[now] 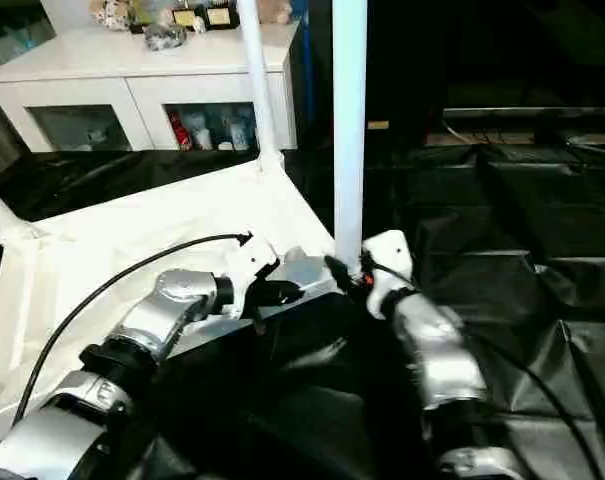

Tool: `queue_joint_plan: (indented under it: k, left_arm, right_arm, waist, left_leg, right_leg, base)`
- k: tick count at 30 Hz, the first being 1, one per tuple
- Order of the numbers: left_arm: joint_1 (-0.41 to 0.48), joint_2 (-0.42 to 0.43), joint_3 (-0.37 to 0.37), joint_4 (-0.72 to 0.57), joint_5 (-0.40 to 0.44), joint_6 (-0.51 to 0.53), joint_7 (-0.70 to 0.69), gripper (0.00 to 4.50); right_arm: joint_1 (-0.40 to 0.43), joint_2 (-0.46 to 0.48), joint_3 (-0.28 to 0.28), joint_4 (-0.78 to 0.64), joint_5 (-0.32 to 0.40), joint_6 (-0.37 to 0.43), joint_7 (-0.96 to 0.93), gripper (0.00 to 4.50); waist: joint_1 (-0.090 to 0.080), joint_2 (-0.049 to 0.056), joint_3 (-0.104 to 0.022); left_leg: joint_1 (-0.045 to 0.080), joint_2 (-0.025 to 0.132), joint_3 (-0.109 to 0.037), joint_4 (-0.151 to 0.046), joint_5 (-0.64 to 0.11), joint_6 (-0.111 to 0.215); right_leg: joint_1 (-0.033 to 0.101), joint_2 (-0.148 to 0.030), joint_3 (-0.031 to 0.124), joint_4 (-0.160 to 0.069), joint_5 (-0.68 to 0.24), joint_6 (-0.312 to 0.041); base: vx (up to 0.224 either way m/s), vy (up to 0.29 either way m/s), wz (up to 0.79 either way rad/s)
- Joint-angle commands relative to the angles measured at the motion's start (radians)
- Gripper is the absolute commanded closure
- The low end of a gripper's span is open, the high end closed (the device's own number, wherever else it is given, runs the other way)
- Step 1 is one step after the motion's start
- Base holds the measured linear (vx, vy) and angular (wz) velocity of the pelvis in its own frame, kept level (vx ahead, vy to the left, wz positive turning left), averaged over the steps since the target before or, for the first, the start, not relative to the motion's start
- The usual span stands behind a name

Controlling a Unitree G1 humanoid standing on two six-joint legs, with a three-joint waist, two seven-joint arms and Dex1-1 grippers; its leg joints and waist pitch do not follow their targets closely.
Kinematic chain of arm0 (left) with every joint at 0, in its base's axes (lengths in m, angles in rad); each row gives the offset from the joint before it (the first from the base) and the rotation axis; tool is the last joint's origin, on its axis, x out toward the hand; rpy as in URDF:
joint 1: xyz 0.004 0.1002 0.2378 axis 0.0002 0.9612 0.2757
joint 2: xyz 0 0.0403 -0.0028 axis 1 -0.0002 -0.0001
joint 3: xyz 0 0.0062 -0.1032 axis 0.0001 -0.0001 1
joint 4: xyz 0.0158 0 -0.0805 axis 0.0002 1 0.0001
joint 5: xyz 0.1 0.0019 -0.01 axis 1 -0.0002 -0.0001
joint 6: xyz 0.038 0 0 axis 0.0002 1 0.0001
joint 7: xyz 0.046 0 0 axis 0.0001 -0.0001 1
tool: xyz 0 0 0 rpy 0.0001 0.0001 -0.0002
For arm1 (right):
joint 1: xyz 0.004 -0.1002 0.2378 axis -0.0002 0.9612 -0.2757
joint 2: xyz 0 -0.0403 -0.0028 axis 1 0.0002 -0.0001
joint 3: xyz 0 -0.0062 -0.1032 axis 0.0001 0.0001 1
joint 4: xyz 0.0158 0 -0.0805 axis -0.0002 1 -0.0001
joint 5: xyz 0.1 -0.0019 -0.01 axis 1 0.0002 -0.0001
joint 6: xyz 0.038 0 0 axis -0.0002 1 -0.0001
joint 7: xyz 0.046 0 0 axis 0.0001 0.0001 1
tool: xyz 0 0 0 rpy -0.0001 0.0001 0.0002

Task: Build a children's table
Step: Rotate leg to tighten

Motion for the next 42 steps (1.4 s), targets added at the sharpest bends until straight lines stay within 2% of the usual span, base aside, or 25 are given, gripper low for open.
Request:
queue_joint_plan:
  k: [1, 3, 6, 8, 10, 11, 13, 14, 16, 20, 22, 25, 26, 29, 30, 31, 33, 34, 35, 37, 39, 40, 41, 42]
  left_arm:
    - [0.004, -0.02, -0.069, -0.05, -0.019, -0.01, -0.091, 4.5]
    - [0.02, 0.036, -0.081, -0.086, -0.033, -0.011, -0.193, 4.5]
    - [0.034, 0.084, -0.092, -0.114, -0.043, -0.01, -0.287, 4.5]
    - [0.039, 0.108, -0.091, -0.127, -0.05, -0.003, -0.326, 4.5]
    - [0.04, 0.122, -0.088, -0.128, -0.05, -0.001, -0.338, 4.5]
    - [0.038, 0.133, -0.086, -0.127, -0.049, 0.001, -0.348, 4.5]
    - [0.037, 0.149, -0.085, -0.129, -0.049, 0.012, -0.356, 4.5]
    - [0.038, 0.158, -0.085, -0.131, -0.05, 0.014, -0.36, 4.5]
    - [0.039, 0.168, -0.085, -0.134, -0.054, 0.018, -0.361, 4.5]
    - [0.041, 0.174, -0.08, -0.141, -0.057, 0.028, -0.369, 4.5]
    - [0.043, 0.17, -0.078, -0.141, -0.058, 0.027, -0.351, 4.5]
    - [0.041, 0.163, -0.077, -0.136, -0.052, 0.031, -0.328, 4.5]
    - [0.036, 0.148, -0.074, -0.122, -0.039, 0.03, -0.278, 4.5]
    - [0.008, 0.084, -0.039, -0.062, -0.02, 0.019, -0.097, 4.5]
    - [0.002, 0.069, -0.03, -0.049, -0.019, 0.016, -0.062, 4.5]
    - [-0.011, 0.041, -0.016, -0.026, -0.013, 0.013, 0.011, 4.5]
    - [-0.032, -0.011, 0.004, 0.009, -0.003, 0.007, 0.137, 4.5]
    - [-0.036, -0.027, 0.008, 0.014, -0.003, 0.005, 0.165, 4.5]
    - [-0.038, -0.047, 0.011, 0.013, -0.008, 0.01, 0.182, 4.5]
    - [-0.039, -0.077, 0.012, 0.007, -0.014, 0.012, 0.203, 4.5]
    - [-0.037, -0.099, 0.0, -0.001, -0.015, 0.013, 0.195, 4.5]
    - [-0.037, -0.1, -0.001, -0.001, -0.014, 0.012, 0.192, 4.5]
    - [-0.036, -0.105, -0.01, -0.002, -0.013, 0.002, 0.173, 4.5]
    - [-0.037, -0.104, -0.012, 0.005, -0.01, -0.013, 0.154, 4.5]
  right_arm:
    - [0.028, 0.021, 0.145, -0.012, 0.019, 0.021, 0.184, 1.28]
    - [0.031, -0.056, 0.138, -0.034, 0.059, 0.038, 0.296, 1.28]
    - [0.018, -0.105, 0.114, -0.031, 0.085, 0.053, 0.358, 1.28]
    - [0.01, -0.131, 0.1, -0.027, 0.098, 0.063, 0.394, 1.28]
    - [0.002, -0.147, 0.088, -0.022, 0.108, 0.076, 0.418, 1.28]
    - [-0.007, -0.158, 0.077, -0.016, 0.116, 0.088, 0.44, 1.43]
    - [-0.014, -0.174, 0.078, -0.011, 0.117, 0.089, 0.468, 1.6]
    - [-0.016, -0.183, 0.085, -0.011, 0.12, 0.094, 0.486, 1.63]
    - [-0.019, -0.192, 0.092, -0.01, 0.126, 0.103, 0.507, 1.84]
    - [-0.021, -0.191, 0.101, -0.012, 0.136, 0.116, 0.53, 1.92]
    - [-0.016, -0.178, 0.108, -0.023, 0.136, 0.128, 0.533, 1.96]
    - [-0.009, -0.164, 0.111, -0.029, 0.135, 0.128, 0.519, 1.96]
    - [-0.006, -0.136, 0.108, -0.015, 0.114, 0.122, 0.452, 1.96]
    - [-0.02, -0.052, 0.085, 0.07, 0.034, 0.07, 0.205, 1.96]
    - [-0.023, -0.035, 0.079, 0.088, 0.02, 0.062, 0.153, 1.97]
    - [-0.028, -0.005, 0.066, 0.113, 0.009, 0.059, 0.072, 1.97]
    - [-0.031, 0.055, 0.043, 0.141, 0.005, 0.072, -0.054, 1.98]
    - [-0.03, 0.075, 0.036, 0.141, 0.013, 0.086, -0.078, 1.98]
    - [-0.031, 0.097, 0.032, 0.143, 0.014, 0.096, -0.108, 1.98]
    - [-0.031, 0.126, 0.039, 0.144, 0.0, 0.091, -0.145, 1.98]
    - [-0.028, 0.148, 0.059, 0.132, -0.006, 0.066, -0.121, 1.98]
    - [-0.028, 0.15, 0.061, 0.13, -0.006, 0.063, -0.116, 1.63]
    - [-0.028, 0.159, 0.068, 0.12, 0.003, 0.046, -0.089, 1.42]
    - [-0.029, 0.161, 0.064, 0.11, 0.02, 0.043, -0.07, 1.28]
  waist:
    - [0.005, -0.019, -0.053]
    - [0.011, -0.017, -0.058]
    - [0.019, -0.017, -0.062]
    - [0.03, -0.02, -0.062]
    - [0.043, -0.016, -0.067]
    - [0.049, -0.016, -0.061]
    - [0.055, -0.016, -0.055]
    - [0.054, -0.02, -0.053]
    - [0.054, -0.021, -0.053]
    - [0.055, -0.024, -0.056]
    - [0.057, -0.027, -0.058]
    - [0.058, -0.028, -0.058]
    - [0.057, -0.027, -0.057]
    - [0.049, -0.026, -0.05]
    - [0.045, -0.027, -0.044]
    - [0.04, -0.027, -0.042]
    - [0.03, -0.025, -0.037]
    - [0.029, -0.022, -0.038]
    - [0.026, -0.027, -0.037]
    - [0.021, -0.024, -0.039]
    - [0.019, -0.024, -0.039]
    - [0.019, -0.025, -0.038]
    - [0.014, -0.014, -0.036]
    - [0.016, -0.016, -0.039]
  left_leg:
    - [0.013, 0.079, -0.045, -0.078, -0.265, 0.084]
    - [0.011, 0.079, -0.042, -0.068, -0.202, 0.123]
    - [0.009, 0.079, -0.038, -0.056, -0.13, 0.17]
    - [0.009, 0.079, -0.037, -0.053, -0.122, 0.169]
    - [0.011, 0.084, -0.037, -0.047, -0.094, 0.177]
    - [0.01, 0.086, -0.038, -0.051, -0.118, 0.173]
    - [0.015, 0.09, -0.038, -0.063, -0.211, 0.12]
    - [0.014, 0.09, -0.038, -0.065, -0.226, 0.108]
    - [0.015, 0.09, -0.039, -0.069, -0.24, 0.081]
    - [0.013, 0.086, -0.037, -0.064, -0.2, 0.088]
    - [0.01, 0.084, -0.036, -0.057, -0.156, 0.114]
    - [0.009, 0.084, -0.035, -0.055, -0.149, 0.125]
    - [0.01, 0.084, -0.036, -0.056, -0.158, 0.123]
    - [0.013, 0.085, -0.036, -0.064, -0.208, 0.082]
    - [0.019, 0.082, -0.038, -0.071, -0.274, 0.043]
    - [0.024, 0.081, -0.041, -0.075, -0.322, 0.012]
    - [0.027, 0.08, -0.043, -0.08, -0.362, -0.016]
    - [0.033, 0.079, -0.046, -0.08, -0.39, -0.028]
    - [0.031, 0.078, -0.045, -0.081, -0.392, -0.025]
    - [0.023, 0.079, -0.048, -0.087, -0.388, -0.02]
    - [0.024, 0.079, -0.047, -0.086, -0.395, -0.012]
    - [0.023, 0.078, -0.046, -0.086, -0.397, -0.01]
    - [0.023, 0.077, -0.046, -0.088, -0.411, -0.011]
    - [0.023, 0.079, -0.048, -0.089, -0.403, -0.008]
  right_leg:
    - [0.026, -0.076, 0.037, -0.062, -0.088, -0.235]
    - [0.03, -0.077, 0.034, -0.053, -0.02, -0.254]
    - [0.027, -0.075, 0.031, -0.042, 0.058, -0.279]
    - [0.025, -0.075, 0.031, -0.042, 0.044, -0.28]
    - [0.018, -0.073, 0.032, -0.033, 0.068, -0.28]
    - [0.013, -0.07, 0.03, -0.035, 0.027, -0.277]
    - [0.011, -0.07, 0.032, -0.044, -0.1, -0.264]
    - [0.012, -0.07, 0.033, -0.047, -0.12, -0.261]
    - [0.013, -0.071, 0.036, -0.046, -0.138, -0.255]
    - [0.014, -0.073, 0.037, -0.042, -0.083, -0.263]
    - [0.015, -0.074, 0.036, -0.038, -0.042, -0.267]
    - [0.015, -0.075, 0.035, -0.04, -0.055, -0.264]
    - [0.013, -0.073, 0.034, -0.042, -0.077, -0.261]
    - [0.006, -0.074, 0.037, -0.051, -0.158, -0.251]
    - [0.004, -0.074, 0.037, -0.061, -0.248, -0.238]
    - [0.003, -0.074, 0.039, -0.065, -0.32, -0.22]
    - [-0.002, -0.074, 0.042, -0.073, -0.372, -0.199]
    - [-0.005, -0.075, 0.043, -0.076, -0.394, -0.188]
    - [-0.004, -0.074, 0.044, -0.079, -0.392, -0.183]
    - [0.003, -0.073, 0.042, -0.076, -0.357, -0.177]
    - [0.001, -0.075, 0.043, -0.078, -0.348, -0.177]
    - [0.001, -0.075, 0.043, -0.079, -0.349, -0.177]
    - [0.001, -0.073, 0.042, -0.083, -0.345, -0.174]
    - [0.005, -0.074, 0.041, -0.079, -0.321, -0.178]
  base:
    - [0.058, -0.021, -0.01]
    - [0.06, -0.023, 0.0]
    - [0.034, -0.02, 0.01]
    - [0.0, 0.0, 0.0]
    - [0.0, 0.0, 0.0]
    - [0.0, 0.0, 0.0]
    - [0.0, 0.0, 0.0]
    - [0.0, 0.0, 0.0]
    - [0.0, 0.0, 0.0]
    - [0.0, 0.0, 0.0]
    - [0.0, 0.0, 0.0]
    - [0.0, 0.0, 0.0]
    - [0.0, 0.0, 0.0]
    - [0.0, 0.0, 0.0]
    - [0.0, 0.0, 0.0]
    - [0.0, 0.0, 0.0]
    - [0.0, 0.0, 0.0]
    - [0.0, 0.0, 0.0]
    - [0.0, 0.0, 0.0]
    - [0.0, 0.0, 0.0]
    - [0.0, 0.0, 0.0]
    - [0.0, 0.0, 0.0]
    - [0.0, 0.0, 0.0]
    - [0.0, 0.0, 0.0]
